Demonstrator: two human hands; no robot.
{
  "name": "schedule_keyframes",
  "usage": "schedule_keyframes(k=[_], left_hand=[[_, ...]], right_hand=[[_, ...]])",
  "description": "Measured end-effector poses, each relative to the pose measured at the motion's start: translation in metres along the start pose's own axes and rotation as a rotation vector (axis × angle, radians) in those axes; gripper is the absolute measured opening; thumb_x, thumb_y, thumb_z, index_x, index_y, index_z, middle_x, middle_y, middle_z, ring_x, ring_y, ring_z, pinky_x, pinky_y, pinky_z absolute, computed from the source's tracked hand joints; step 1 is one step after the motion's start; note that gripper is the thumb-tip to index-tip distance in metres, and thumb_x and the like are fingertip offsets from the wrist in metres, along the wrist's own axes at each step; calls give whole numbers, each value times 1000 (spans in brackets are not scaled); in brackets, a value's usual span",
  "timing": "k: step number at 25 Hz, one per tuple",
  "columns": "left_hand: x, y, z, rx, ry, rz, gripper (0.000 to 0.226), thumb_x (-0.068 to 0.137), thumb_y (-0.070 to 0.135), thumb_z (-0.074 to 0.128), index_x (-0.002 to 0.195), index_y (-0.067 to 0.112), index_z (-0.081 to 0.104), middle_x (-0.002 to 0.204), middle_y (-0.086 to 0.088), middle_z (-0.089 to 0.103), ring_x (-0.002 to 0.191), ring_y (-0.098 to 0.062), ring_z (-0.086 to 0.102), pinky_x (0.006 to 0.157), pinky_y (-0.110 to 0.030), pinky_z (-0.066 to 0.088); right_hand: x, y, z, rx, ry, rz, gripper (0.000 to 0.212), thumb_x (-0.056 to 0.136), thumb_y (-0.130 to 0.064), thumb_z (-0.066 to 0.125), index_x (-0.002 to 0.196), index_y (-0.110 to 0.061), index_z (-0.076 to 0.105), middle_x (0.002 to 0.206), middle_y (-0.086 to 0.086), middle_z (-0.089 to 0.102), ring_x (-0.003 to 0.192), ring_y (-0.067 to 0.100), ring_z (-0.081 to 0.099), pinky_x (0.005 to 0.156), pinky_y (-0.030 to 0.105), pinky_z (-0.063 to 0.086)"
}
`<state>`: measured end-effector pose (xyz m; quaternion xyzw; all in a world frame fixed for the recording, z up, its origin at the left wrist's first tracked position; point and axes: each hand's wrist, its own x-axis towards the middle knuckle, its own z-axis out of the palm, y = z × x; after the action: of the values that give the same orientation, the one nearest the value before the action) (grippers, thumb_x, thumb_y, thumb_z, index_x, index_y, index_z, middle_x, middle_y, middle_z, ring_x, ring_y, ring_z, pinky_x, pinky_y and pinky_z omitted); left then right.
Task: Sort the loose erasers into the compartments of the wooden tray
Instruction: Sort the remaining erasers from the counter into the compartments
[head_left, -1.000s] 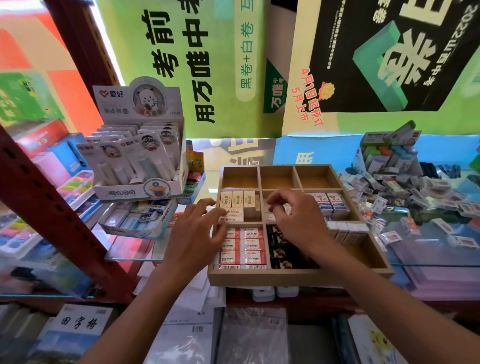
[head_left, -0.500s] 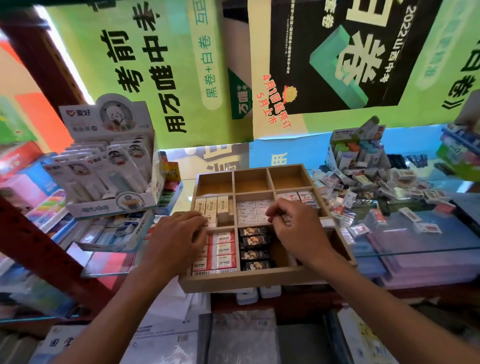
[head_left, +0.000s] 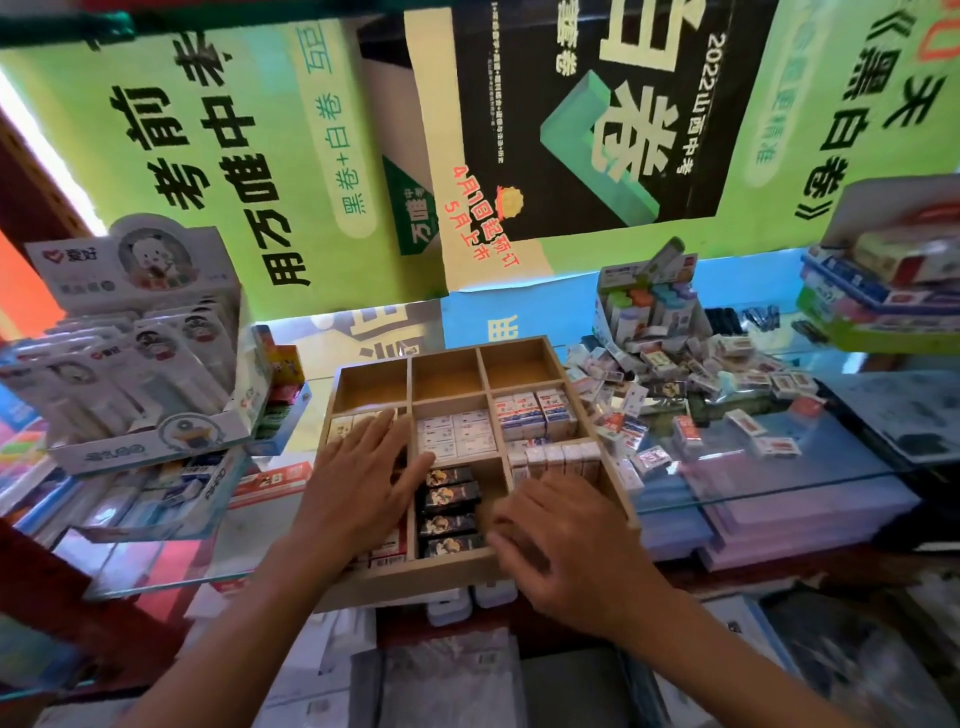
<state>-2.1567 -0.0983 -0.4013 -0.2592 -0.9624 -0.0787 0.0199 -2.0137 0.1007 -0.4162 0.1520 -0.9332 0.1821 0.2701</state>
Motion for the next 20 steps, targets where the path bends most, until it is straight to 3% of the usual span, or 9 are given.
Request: schedule_keyframes(k=[2,7,14,17,20], left_hand=[[2,2,4,1,-30,-22,84,90,76,8,157,26,17,165,1,13,152,-18,11,122,-44,14],[1,27,0,-31,21,-59,70,99,60,26,158,23,13,165,1,12,152,-17,8,123,-44,8],[12,121,5,-111,17,214,56,101,54,33,151,28,33,161,4,28,147,-14,23,121,-36,13],[17,133,12,-175,46,232,61,95,58,30,144,26,47,153,3,42,141,-16,36,118,-37,19],[22,158,20,-177,145,298,45,93,42,48,131,21,62,135,1,60,126,-21,52,109,-42,37]], right_hand=[[-13,2,4,-33,-2,19,17,89,-44,59,96,-28,57,89,-11,57,82,5,47,72,21,42],[-20,2,12,-6,-15,104,20,85,-44,60,96,-30,52,95,-11,55,89,6,45,75,20,38],[-28,7,4,152,33,172,12,88,-29,61,96,-20,64,102,-3,65,94,13,52,82,32,48],[-48,31,-19,184,218,199,6,89,-23,62,93,-20,63,93,-6,64,87,12,55,80,30,44],[-71,84,-47,193,431,453,8,90,-25,56,94,-22,63,90,-10,61,86,6,56,77,26,46]])
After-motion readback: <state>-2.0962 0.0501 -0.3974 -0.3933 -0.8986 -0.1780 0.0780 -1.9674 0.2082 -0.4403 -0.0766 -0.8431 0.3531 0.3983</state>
